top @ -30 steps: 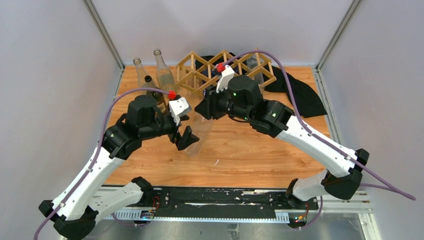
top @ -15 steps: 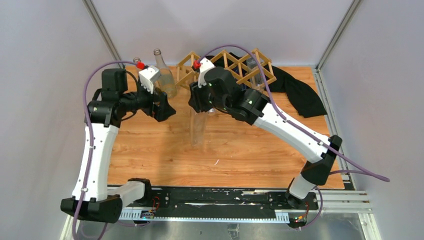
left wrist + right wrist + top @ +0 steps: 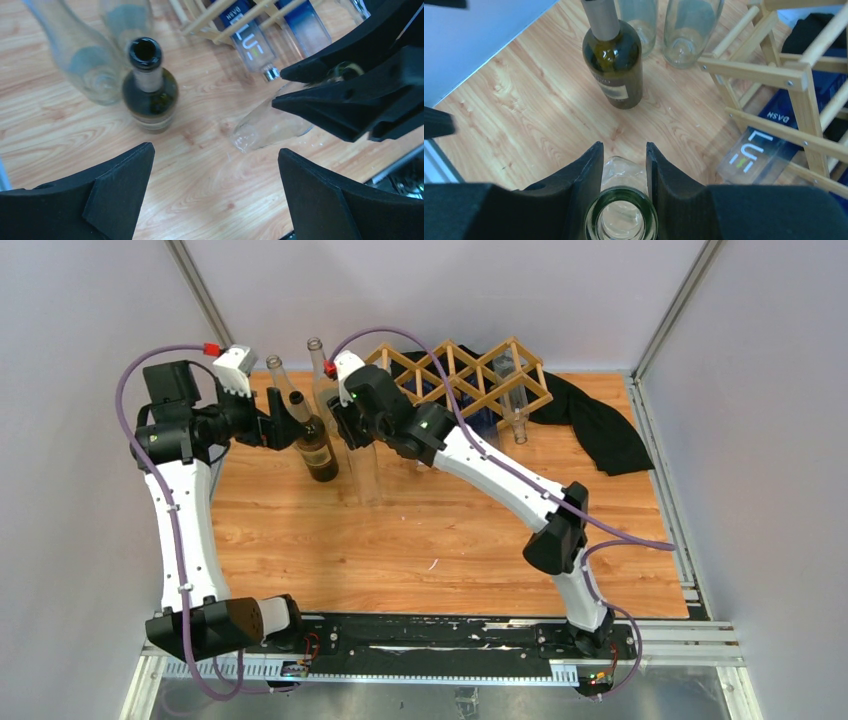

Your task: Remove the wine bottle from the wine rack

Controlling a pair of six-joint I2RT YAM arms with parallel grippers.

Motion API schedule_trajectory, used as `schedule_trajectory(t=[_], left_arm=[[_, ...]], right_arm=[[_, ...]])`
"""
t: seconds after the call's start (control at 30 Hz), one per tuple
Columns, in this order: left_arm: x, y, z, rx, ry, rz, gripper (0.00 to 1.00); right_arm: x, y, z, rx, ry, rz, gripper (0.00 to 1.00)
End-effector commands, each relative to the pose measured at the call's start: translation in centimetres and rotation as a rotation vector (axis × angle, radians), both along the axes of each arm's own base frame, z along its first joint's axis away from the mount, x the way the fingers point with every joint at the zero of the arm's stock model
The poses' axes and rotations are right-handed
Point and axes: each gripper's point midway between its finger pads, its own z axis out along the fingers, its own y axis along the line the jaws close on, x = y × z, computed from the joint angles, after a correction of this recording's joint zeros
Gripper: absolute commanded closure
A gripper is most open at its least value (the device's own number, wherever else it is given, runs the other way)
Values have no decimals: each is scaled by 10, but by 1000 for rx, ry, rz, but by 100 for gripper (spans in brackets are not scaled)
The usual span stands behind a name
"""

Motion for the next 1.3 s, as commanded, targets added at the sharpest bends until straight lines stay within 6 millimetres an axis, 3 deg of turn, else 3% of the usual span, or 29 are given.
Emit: schedule_trajectory(t=[0.0,0.4,0.7,1.27], left_arm=[[3,18,18,-2,-30,73,0],[7,28,-8,35,17,76,0],[8,24,-23,25,43,31,0],[5,18,-31,14,39,-28,6]], right_arm=[[20,11,30,50,-107,-8,100],[65,32,-2,87,-132,-30,100],[84,41,-16,104,-158,-35,100],[120,54,-38,131,-219,-55,100]])
